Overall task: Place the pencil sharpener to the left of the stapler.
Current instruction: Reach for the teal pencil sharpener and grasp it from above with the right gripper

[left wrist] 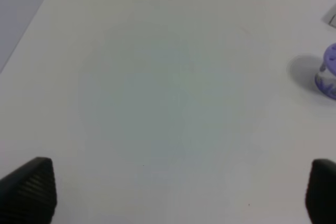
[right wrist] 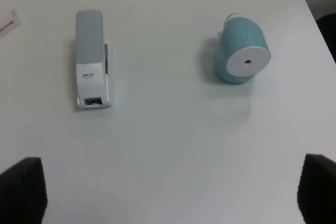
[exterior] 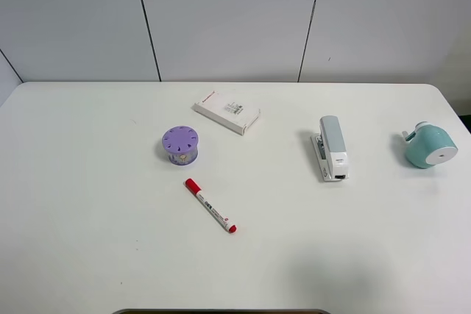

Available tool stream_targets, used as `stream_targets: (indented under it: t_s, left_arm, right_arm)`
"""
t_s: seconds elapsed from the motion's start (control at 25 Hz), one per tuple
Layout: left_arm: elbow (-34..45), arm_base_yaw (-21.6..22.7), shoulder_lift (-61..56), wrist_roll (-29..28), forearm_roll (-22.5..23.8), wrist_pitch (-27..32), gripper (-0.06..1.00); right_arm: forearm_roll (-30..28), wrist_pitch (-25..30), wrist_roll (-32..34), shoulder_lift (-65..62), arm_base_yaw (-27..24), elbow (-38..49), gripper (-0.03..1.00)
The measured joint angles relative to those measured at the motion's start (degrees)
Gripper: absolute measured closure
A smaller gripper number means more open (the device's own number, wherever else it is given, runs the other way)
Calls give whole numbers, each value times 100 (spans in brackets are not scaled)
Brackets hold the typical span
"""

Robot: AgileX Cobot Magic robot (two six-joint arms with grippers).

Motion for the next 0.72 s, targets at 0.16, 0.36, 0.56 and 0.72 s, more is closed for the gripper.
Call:
stream_targets:
  t_s: [0.16,0.36,0.56,0.72]
  left_arm:
    - [0,0,0,0,0,0,-1]
    - [0,0,0,0,0,0,-1]
    - [0,0,0,0,0,0,-1]
    - [0,0,0,0,0,0,-1]
  right_arm:
    - [0,0,0,0,0,0,2]
    - [0,0,0,0,0,0,2]
    - [0,0,0,0,0,0,2]
    - [0,0,0,0,0,0,2]
